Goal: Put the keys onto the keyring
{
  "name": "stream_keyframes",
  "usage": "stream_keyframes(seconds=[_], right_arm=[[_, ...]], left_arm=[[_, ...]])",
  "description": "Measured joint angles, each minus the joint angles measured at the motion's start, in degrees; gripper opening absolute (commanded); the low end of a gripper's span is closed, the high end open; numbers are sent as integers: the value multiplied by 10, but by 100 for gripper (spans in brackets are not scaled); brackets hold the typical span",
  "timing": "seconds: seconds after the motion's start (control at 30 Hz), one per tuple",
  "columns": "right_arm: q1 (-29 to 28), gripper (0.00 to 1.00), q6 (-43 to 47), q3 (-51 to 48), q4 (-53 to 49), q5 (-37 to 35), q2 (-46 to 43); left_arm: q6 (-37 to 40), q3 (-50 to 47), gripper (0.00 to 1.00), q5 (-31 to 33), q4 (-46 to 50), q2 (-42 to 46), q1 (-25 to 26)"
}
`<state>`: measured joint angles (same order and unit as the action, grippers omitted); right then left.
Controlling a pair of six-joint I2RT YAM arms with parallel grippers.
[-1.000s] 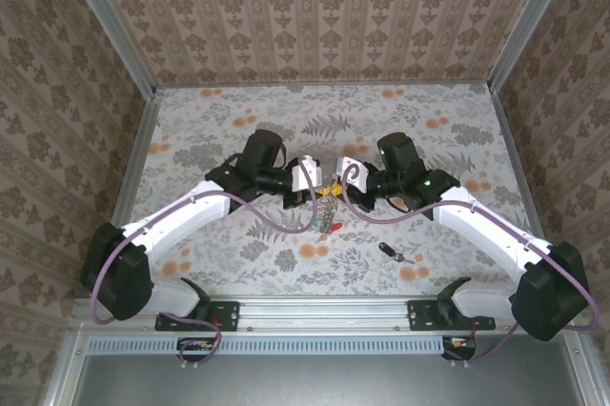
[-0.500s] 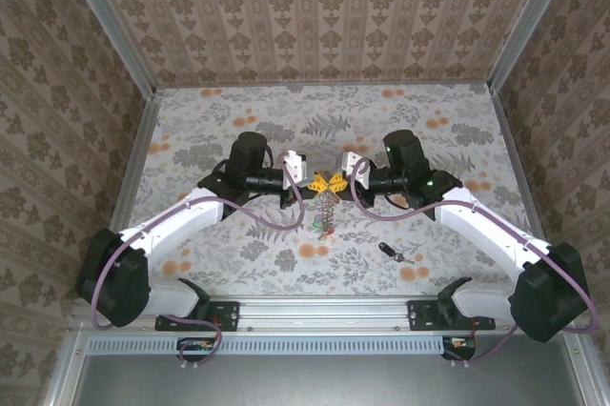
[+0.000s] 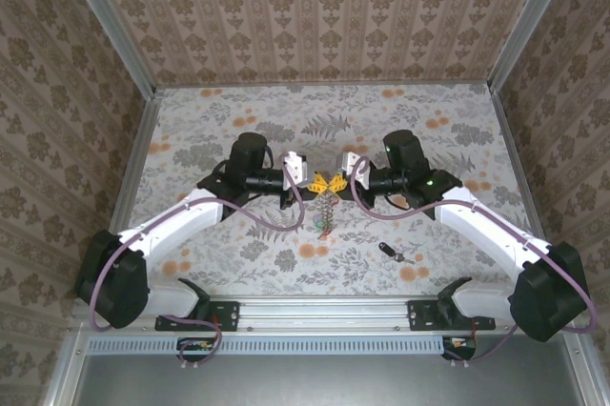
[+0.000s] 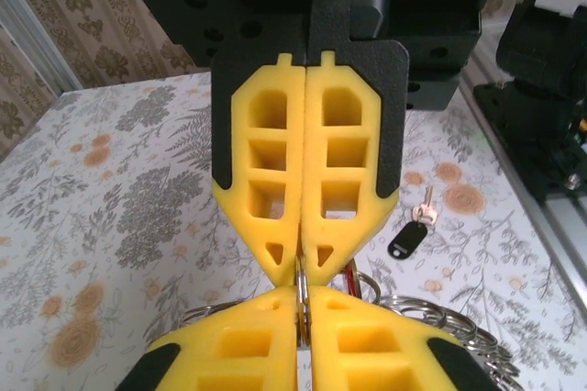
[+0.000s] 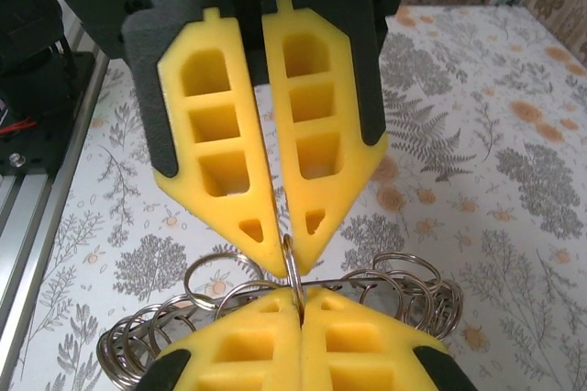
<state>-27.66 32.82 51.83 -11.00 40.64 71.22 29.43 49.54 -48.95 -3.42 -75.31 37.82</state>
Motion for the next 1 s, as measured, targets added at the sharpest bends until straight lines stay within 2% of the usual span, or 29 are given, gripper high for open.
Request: stream_keyframes(seconds=[0.13, 0.3, 0.8, 1.0], right_arm=[[-8, 0, 5, 14, -31, -30, 2], [-21, 0, 11, 26, -56, -62, 4], [-33, 0, 18, 40, -79, -90, 5], [-35, 0, 19, 40, -85, -90, 5]], left_arm=[[28, 8, 18, 35, 41, 4, 3], [53, 25, 20, 68, 81, 4, 12], [90, 65, 19, 84, 135, -21, 27], [97, 71, 12, 85, 146, -21, 27]])
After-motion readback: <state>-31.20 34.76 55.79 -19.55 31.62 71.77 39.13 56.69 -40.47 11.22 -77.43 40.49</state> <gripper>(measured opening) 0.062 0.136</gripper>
